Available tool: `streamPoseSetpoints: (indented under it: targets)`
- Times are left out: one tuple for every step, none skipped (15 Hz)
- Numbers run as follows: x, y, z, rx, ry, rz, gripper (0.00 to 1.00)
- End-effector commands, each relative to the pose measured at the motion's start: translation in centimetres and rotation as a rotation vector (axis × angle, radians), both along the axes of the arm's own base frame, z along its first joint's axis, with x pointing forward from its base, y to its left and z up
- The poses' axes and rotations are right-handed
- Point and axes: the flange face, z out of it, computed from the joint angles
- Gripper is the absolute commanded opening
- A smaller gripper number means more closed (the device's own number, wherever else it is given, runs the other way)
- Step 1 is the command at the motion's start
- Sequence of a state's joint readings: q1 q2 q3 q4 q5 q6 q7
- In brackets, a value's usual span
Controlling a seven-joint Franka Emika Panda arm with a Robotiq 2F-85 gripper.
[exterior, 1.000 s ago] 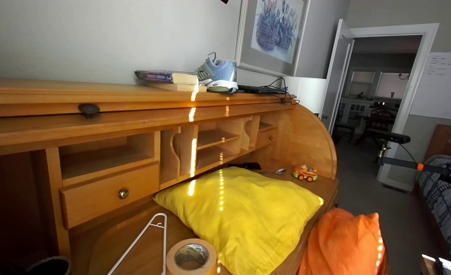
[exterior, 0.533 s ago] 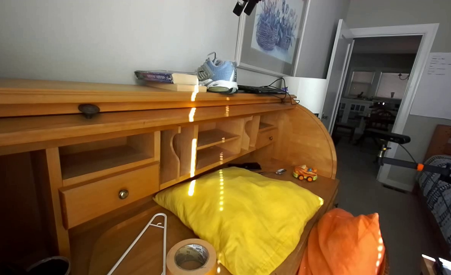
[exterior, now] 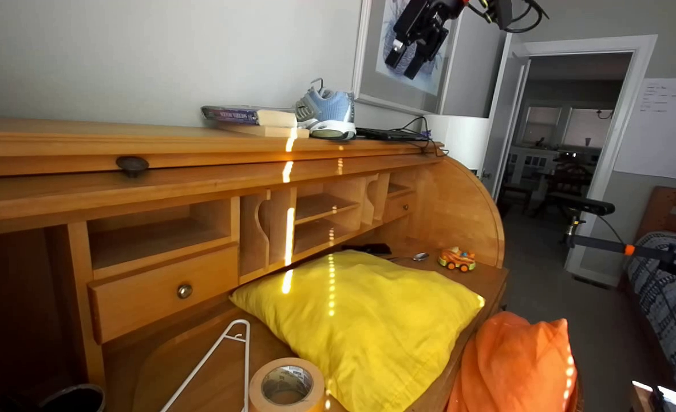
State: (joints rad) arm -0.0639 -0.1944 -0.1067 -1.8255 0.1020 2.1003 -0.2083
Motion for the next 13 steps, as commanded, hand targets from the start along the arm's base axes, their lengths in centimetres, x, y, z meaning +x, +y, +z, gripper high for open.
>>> streamPoseSetpoints:
  targets:
    - [-4.1, -1.1, -5.4, 0.094, 0.045, -0.114, 1.0]
    - [-5.0, -1.4, -7.1, 0.115, 0.066, -0.135, 1.0]
    - [-5.9, -1.7, -8.8, 0.132, 0.081, -0.151, 1.0]
    - [-6.6, -1.8, -10.2, 0.143, 0.096, -0.162, 1.0]
    - [-7.3, -1.9, -11.6, 0.16, 0.115, -0.161, 1.0]
    - [-7.8, -2.0, -12.9, 0.171, 0.128, -0.156, 1.0]
    - [-8.4, -2.0, -14.1, 0.177, 0.149, -0.143, 1.0]
    - [-6.3, -2.3, -12.2, 0.138, 0.152, -0.146, 1.0]
    - [-6.9, -2.3, -13.3, 0.147, 0.167, -0.147, 1.0]
    - [-7.2, -2.3, -13.8, 0.151, 0.171, -0.149, 1.0]
    - [-7.4, -2.2, -14.0, 0.153, 0.173, -0.149, 1.0]
    - [-7.5, -2.2, -14.0, 0.154, 0.171, -0.149, 1.0]
    - [-7.6, -2.2, -13.9, 0.155, 0.169, -0.149, 1.0]
